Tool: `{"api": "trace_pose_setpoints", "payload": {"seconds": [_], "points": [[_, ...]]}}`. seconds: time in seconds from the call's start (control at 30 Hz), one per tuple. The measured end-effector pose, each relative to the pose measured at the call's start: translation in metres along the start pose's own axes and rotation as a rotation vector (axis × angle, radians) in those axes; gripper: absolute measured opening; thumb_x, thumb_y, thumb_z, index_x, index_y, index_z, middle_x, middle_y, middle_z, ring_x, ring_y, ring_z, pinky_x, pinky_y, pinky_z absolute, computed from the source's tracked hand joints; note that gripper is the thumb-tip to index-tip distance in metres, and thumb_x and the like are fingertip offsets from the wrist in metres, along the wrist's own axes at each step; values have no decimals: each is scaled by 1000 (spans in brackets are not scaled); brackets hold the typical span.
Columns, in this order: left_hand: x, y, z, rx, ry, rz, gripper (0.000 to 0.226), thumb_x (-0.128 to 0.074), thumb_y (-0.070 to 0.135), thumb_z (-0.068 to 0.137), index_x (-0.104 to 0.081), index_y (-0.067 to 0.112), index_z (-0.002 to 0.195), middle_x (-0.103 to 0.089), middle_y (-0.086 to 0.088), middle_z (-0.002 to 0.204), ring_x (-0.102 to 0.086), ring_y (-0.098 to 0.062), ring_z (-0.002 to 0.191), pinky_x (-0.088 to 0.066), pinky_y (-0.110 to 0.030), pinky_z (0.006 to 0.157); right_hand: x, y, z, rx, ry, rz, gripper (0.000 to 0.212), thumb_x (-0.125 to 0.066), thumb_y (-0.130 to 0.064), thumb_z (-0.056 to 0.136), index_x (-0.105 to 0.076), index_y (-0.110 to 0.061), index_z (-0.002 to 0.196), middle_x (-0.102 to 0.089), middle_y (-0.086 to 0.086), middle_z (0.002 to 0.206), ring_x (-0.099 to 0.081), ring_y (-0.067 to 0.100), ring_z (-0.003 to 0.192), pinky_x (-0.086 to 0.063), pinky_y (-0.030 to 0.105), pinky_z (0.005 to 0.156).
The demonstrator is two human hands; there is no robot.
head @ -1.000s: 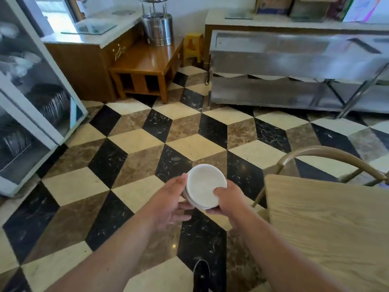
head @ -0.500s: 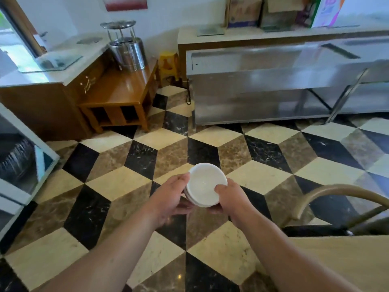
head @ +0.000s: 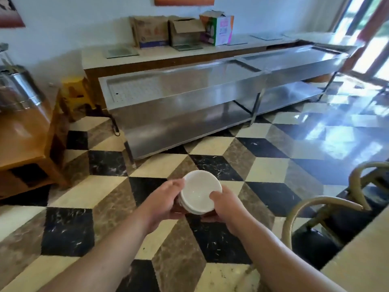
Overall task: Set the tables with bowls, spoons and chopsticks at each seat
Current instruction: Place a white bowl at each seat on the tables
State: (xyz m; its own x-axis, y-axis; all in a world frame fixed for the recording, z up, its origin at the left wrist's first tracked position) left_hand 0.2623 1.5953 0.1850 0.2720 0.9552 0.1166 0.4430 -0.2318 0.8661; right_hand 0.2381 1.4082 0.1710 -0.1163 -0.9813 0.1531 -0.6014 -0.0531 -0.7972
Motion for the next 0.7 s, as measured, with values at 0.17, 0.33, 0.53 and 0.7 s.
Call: {"api": "trace_pose_setpoints", "payload": {"seconds": [0.17,0.33,0.53,0.7], "points": [[-41,51,81,7,-208,89,48,-55,65,102,-60,34,138,-70,-3,128,-76,-26,109,-67,-47,89,55,-14,43,-54,220,88,39,-49,-23,108,-50,-24,148,-62,2,113,-71,27,98,-68,47,81],[-129,97,145,-23,-407,216,48,-51,69,102,-58,36,136,-69,0,128,-81,-25,100,-66,-44,88,136,-17,74,-94,412,277,24,-51,-23,108,-54,-24,132,-67,11,113,-76,31,91,-68,49,73],[-247,139,226,-30,-543,311,38,-57,58,105,-58,35,136,-71,3,125,-82,-22,94,-66,-35,78,243,-5,139,-80,538,404,19,-53,-26,106,-57,-28,125,-70,10,110,-75,31,95,-68,50,77],[-347,178,287,4,-597,400,40,-60,50,105,-56,31,141,-72,-6,127,-81,-29,97,-68,-36,73,334,-4,183,-92,576,518,18,-52,-28,108,-57,-25,126,-69,11,112,-75,32,98,-67,52,82]]}}
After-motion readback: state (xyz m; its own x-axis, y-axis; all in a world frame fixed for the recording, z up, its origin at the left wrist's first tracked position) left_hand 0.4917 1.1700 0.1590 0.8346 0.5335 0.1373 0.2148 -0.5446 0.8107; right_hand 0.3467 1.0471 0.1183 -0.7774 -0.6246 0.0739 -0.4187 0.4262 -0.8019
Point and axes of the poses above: each hand's wrist, its own z-axis towards the middle knuckle, its own x-axis out of the back of the hand, y = z × x, the point moved 5 cm from there along z, towards the middle knuckle
